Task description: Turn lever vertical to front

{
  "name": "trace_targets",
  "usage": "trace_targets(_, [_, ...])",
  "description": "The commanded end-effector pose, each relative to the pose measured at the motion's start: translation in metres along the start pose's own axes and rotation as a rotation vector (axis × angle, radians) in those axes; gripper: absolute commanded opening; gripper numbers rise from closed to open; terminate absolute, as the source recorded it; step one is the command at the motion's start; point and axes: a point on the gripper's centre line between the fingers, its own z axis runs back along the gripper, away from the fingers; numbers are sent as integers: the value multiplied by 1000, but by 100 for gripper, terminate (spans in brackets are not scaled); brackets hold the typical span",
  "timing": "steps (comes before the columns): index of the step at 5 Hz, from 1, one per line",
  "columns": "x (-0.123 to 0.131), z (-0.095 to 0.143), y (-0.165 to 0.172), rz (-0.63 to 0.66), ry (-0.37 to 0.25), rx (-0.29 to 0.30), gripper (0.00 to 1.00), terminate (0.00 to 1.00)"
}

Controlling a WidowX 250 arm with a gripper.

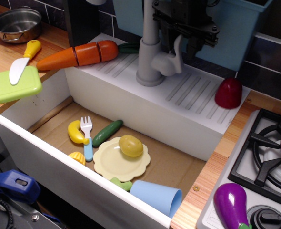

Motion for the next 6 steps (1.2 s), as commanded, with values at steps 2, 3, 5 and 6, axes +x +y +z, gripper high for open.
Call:
trace_targets(2, [2, 23, -5, 55, -55, 47, 0, 0])
trace_targets(3, [-18, 16, -6, 98, -86, 65, 0, 0])
trace_targets(5, [-54, -3, -8, 173, -72, 14, 0, 0])
trace_targets(6, [-74, -18, -11, 210, -43, -30, 0, 0])
